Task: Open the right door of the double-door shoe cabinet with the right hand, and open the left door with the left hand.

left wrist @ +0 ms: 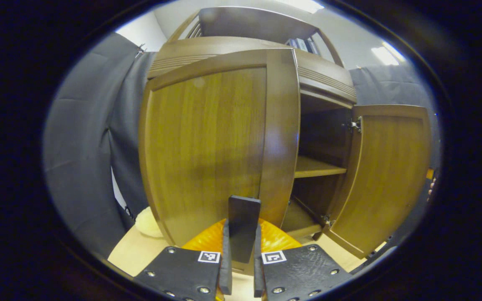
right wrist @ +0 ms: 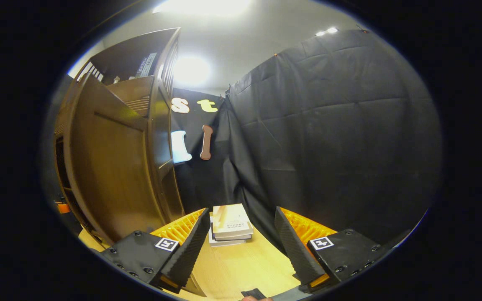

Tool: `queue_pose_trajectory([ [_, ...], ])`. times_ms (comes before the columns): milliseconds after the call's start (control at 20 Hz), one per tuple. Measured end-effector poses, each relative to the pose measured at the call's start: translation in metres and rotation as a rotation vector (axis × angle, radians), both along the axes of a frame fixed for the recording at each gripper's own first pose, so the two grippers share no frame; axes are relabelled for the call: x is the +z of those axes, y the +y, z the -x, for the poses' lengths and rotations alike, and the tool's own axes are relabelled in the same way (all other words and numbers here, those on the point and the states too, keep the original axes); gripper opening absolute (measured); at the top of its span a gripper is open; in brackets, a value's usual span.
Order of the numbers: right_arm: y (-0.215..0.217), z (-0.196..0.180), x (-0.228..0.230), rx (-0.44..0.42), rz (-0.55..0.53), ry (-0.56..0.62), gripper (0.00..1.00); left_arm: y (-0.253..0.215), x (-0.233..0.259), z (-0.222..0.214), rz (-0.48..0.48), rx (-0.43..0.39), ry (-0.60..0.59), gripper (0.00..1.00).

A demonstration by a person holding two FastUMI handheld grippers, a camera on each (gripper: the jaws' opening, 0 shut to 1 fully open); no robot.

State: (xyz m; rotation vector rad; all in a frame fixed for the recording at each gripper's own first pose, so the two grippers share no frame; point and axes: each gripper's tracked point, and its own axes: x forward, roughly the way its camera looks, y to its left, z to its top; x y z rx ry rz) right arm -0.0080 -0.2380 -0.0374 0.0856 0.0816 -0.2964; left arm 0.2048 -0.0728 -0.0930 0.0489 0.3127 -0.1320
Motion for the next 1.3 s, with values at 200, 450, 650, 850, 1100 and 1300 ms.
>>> queue_pose_trajectory([
  [200,0.016,0.024,-0.003,-0.008,0.008,-0.01,0.98,-0.001,0.002,-0.002,0.005,-0.008,-0.016,0.21],
  [450,0.034,0.043,-0.004,-0.007,0.006,-0.018,0.98,0.013,0.007,0.001,0.008,0.027,-0.032,0.2],
  [650,0.049,0.048,-0.002,0.01,0.014,-0.027,0.92,0.021,0.018,-0.003,0.041,0.065,-0.056,0.2],
  [850,0.064,0.05,-0.003,0.027,0.01,-0.033,0.92,0.036,0.018,0.001,0.026,0.114,-0.076,0.2],
  [1100,0.081,0.058,-0.009,0.065,0.026,-0.026,0.92,0.073,0.015,0.005,-0.059,0.138,-0.052,0.16],
  [1300,0.085,0.067,-0.017,0.084,0.04,0.0,0.92,0.063,0.015,0.006,0.008,0.126,-0.052,0.18],
])
